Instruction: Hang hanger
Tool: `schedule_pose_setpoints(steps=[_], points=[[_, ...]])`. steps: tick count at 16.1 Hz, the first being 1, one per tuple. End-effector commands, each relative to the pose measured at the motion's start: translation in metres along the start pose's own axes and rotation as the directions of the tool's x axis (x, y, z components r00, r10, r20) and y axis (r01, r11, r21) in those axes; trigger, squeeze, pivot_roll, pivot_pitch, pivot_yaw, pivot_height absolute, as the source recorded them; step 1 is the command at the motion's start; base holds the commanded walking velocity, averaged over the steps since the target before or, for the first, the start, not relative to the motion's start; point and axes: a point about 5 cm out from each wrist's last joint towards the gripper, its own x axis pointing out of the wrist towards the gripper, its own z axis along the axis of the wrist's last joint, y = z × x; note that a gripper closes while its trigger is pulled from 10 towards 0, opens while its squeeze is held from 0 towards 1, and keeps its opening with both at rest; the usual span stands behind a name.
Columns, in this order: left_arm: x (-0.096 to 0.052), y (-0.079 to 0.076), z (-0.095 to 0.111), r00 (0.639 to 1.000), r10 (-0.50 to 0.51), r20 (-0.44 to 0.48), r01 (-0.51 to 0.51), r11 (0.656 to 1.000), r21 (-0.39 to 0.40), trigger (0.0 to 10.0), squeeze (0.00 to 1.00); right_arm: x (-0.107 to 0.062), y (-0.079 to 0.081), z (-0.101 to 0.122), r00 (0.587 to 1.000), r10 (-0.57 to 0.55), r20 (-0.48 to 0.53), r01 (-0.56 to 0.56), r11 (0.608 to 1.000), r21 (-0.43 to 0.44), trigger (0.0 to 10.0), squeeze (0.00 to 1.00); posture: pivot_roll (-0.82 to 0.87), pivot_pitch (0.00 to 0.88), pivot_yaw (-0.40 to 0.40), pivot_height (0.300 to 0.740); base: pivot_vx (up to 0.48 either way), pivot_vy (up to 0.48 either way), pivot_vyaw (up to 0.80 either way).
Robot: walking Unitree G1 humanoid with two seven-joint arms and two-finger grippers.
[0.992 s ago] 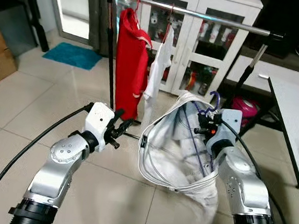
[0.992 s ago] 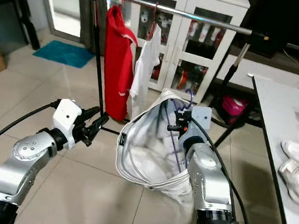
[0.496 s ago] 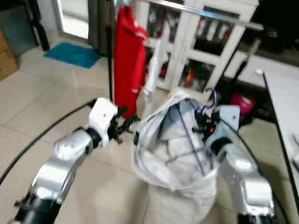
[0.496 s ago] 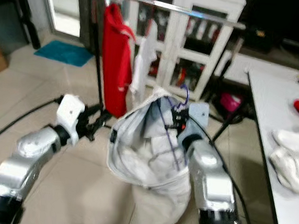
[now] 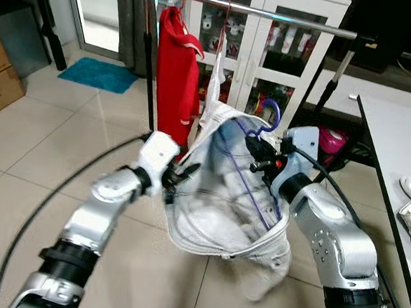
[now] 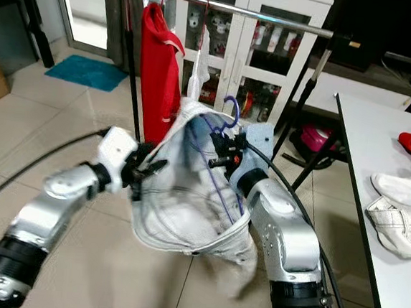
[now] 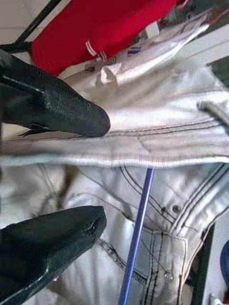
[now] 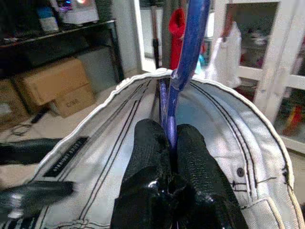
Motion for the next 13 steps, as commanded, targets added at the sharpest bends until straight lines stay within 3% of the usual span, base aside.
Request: schedule_pose_setpoints(steps=[1,2,3,4,13], points=[[0.005,0.006,0.003,1.0,0.027,-0.001,-0.027,0.999,0.036,10.0,0.0,0.002,0.008,0.017,0.996,0.06,0.059,-0.06,0.998,-0.015,0.0,0.0,-0.08,0.0,-0.045,0.74,0.0,0.0,0.0],[0.005,0.012,0.001,0.997,0.075,-0.018,-0.074,0.996,0.052,7.3,0.0,0.002,0.011,0.018,0.995,0.079,0.059,-0.078,0.997,-0.014,0.0,0.0,-0.08,0.0,-0.044,0.74,0.0,0.0,0.0],[0.004,0.019,0.0,0.992,0.124,-0.014,-0.123,0.99,0.071,1.4,0.0,0.002,0.013,0.018,0.994,0.09,0.06,-0.09,0.996,-0.012,0.0,0.0,-0.08,0.0,-0.044,0.74,0.0,0.0,0.0],[0.004,0.023,0.001,0.99,0.144,-0.004,-0.144,0.987,0.073,0.0,0.0,0.002,0.014,0.018,0.994,0.096,0.059,-0.095,0.995,-0.008,0.0,0.0,-0.08,0.0,-0.045,0.74,0.0,0.0,0.0],[0.006,0.024,-0.002,0.988,0.153,0.03,-0.154,0.987,0.038,0.0,0.0,-0.001,0.012,0.016,0.994,0.096,0.048,-0.096,0.995,0.001,0.0,0.0,-0.09,0.0,-0.033,0.74,0.0,0.0,0.0]])
